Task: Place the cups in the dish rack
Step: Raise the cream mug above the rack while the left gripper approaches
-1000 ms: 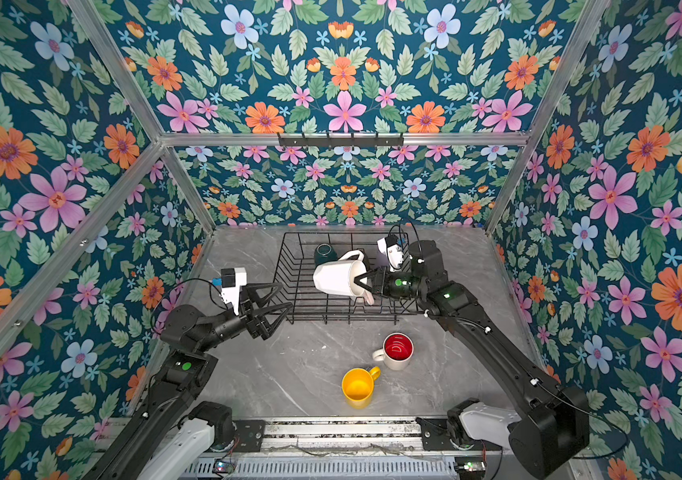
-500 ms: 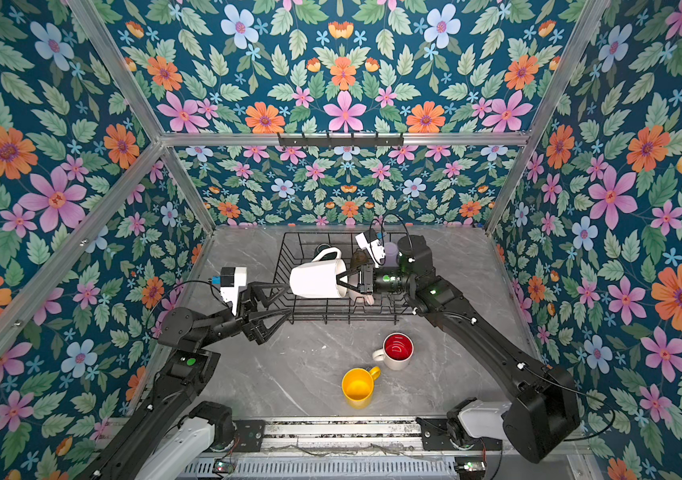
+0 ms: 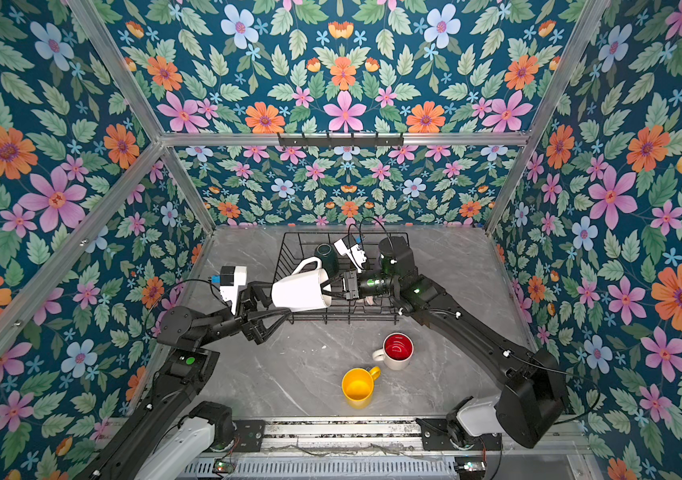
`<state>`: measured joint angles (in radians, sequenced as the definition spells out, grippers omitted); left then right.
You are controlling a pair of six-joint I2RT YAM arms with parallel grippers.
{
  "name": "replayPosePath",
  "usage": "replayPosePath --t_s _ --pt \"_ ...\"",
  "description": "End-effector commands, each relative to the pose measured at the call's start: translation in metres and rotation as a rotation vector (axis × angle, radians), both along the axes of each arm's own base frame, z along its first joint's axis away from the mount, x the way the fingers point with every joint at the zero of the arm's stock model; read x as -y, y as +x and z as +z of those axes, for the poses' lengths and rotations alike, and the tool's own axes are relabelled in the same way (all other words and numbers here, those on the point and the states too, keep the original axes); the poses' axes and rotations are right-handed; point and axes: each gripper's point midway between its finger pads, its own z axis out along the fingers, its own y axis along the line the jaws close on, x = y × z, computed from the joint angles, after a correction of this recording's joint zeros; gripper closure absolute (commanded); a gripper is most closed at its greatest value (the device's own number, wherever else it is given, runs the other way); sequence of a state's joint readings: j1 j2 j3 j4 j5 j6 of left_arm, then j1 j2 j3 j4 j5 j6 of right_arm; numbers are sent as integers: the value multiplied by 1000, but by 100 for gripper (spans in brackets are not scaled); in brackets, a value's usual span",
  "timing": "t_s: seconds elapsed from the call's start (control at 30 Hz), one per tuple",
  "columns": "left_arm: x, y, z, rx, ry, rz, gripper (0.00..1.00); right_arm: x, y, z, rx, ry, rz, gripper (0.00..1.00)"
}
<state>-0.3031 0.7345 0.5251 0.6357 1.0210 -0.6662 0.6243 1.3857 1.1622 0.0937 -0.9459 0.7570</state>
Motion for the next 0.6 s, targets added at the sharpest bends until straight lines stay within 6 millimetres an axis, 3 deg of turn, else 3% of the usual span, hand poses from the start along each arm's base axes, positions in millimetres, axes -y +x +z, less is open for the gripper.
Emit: replayPosePath --t_s 0.0,0.57 --pt "1 -7 8 43 -6 -26 0 -5 -6 22 96 66 41 100" --pt "1 -13 12 42 -16 -59 1 -27 -23 17 159 50 126 100"
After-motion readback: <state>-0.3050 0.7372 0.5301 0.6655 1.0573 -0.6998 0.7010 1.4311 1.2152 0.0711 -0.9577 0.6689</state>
